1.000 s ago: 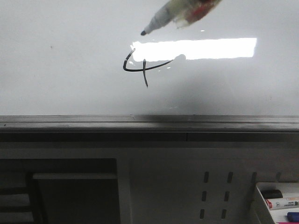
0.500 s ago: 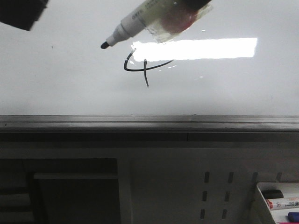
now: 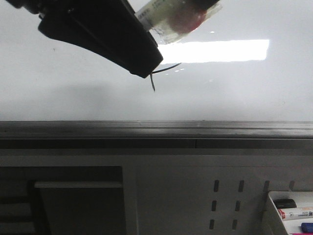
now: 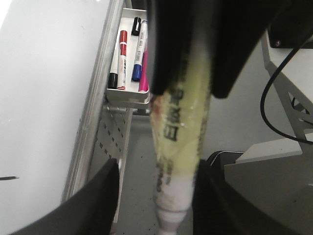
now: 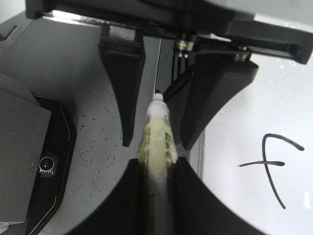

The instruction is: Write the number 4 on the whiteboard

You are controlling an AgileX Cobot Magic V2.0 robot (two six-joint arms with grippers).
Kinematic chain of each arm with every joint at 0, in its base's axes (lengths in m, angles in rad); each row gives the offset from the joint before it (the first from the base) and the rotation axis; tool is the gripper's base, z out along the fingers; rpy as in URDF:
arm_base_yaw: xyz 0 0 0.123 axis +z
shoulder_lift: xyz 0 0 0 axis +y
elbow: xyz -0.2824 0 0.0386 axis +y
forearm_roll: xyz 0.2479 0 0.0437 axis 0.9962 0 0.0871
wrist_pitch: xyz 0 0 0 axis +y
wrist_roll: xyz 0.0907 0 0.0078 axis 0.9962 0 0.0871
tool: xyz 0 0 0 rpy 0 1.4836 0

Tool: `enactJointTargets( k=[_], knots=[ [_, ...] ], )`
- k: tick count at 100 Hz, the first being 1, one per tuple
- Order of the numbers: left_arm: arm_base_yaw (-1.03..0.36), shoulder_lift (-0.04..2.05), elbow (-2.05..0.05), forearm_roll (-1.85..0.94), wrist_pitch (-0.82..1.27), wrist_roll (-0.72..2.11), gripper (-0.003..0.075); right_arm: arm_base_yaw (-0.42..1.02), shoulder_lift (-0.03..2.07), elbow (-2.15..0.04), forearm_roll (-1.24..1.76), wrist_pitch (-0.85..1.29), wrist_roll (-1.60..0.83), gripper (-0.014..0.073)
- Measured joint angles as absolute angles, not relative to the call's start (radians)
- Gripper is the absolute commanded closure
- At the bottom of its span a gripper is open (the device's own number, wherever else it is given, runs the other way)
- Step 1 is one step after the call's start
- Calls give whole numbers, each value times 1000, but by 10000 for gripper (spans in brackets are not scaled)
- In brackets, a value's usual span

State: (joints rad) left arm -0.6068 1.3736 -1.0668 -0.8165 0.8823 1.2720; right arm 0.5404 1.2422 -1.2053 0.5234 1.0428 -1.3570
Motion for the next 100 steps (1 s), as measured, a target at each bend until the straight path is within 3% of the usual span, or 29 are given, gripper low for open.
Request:
enactJointTargets(
  k=[33,56,71,80,100],
  knots=[
    [-607,1341,-1069,-799,890,1272,420,540,1242,-1205,523,1043,-1357,664],
    [-607,1339,-1069,-799,885,1272,634,540,1242,-1205,523,1043,-1357,664],
    [-609,1339,-1069,-799,892,1272,716,540,1242,-1205,522,1043,-1357,659],
    [-609,1339,-1069,-799,892,1272,741,540,1242,-1205,522,1043,-1357,613],
    [-609,1339,-1069,-799,892,1272,741,540,1242,-1205,522,1043,-1357,414]
  ],
)
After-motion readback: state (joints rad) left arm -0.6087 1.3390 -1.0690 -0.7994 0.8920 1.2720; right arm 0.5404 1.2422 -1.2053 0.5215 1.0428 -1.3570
